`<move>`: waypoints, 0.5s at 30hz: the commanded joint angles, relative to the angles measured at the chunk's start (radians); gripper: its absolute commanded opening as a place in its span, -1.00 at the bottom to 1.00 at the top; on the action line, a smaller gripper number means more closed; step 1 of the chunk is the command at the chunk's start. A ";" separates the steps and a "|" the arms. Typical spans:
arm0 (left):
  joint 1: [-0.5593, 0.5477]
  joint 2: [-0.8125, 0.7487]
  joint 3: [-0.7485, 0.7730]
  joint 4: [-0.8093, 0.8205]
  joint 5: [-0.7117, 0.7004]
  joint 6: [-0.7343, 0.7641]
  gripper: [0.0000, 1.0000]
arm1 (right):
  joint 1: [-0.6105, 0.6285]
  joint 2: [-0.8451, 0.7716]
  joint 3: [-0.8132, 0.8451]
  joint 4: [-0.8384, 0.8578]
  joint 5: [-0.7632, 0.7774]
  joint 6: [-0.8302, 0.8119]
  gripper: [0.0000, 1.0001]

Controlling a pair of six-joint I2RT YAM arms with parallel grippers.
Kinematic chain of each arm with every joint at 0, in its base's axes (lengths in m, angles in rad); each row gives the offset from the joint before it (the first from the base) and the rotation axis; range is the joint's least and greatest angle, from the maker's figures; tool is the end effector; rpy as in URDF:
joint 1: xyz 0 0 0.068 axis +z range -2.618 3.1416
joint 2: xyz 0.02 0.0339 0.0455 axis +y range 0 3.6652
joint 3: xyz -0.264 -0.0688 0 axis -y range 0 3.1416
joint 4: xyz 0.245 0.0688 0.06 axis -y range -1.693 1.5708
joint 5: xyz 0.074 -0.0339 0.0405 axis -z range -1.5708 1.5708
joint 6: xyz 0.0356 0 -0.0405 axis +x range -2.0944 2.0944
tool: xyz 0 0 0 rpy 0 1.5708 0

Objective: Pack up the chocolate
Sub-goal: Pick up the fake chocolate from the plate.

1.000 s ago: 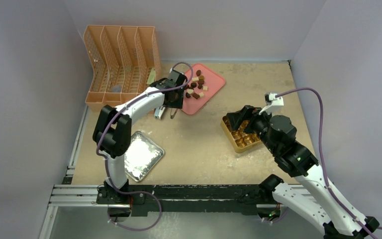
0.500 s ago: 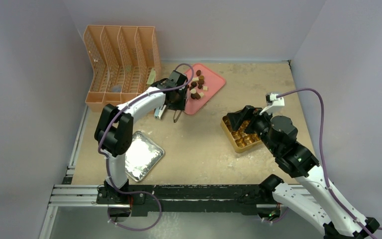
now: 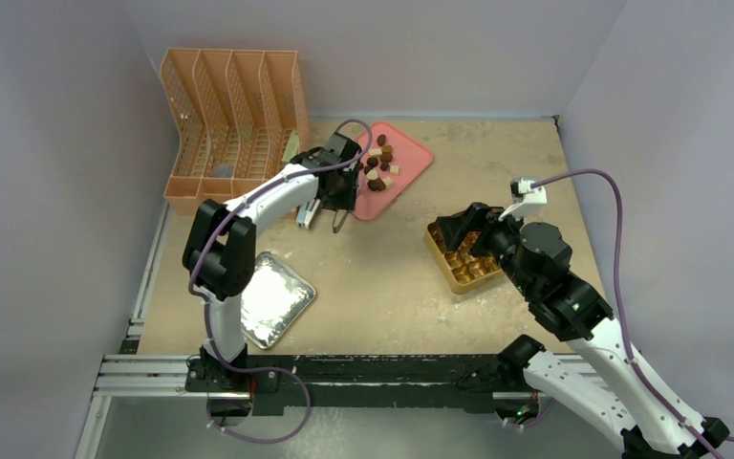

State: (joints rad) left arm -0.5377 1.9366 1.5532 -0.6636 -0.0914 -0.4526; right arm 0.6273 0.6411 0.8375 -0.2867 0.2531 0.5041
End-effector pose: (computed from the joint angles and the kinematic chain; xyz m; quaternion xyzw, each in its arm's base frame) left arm 0.3614 -0.2117 0.2293 0.0292 0.9645 -0.0841 0.2485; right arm 0.1226 0.0779 0.3683 0.0399 0.7362 0.2800 0.6148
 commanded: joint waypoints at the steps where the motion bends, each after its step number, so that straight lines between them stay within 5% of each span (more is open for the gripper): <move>1: 0.004 0.018 0.070 -0.006 -0.007 0.008 -0.28 | -0.003 -0.001 0.012 0.040 0.015 -0.012 0.84; 15: 0.004 0.031 0.069 -0.025 0.026 0.012 -0.33 | -0.003 0.010 0.017 0.047 0.011 -0.017 0.84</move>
State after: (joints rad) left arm -0.5377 1.9663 1.5860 -0.6861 -0.0811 -0.4519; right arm 0.6273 0.6437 0.8375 -0.2867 0.2527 0.5037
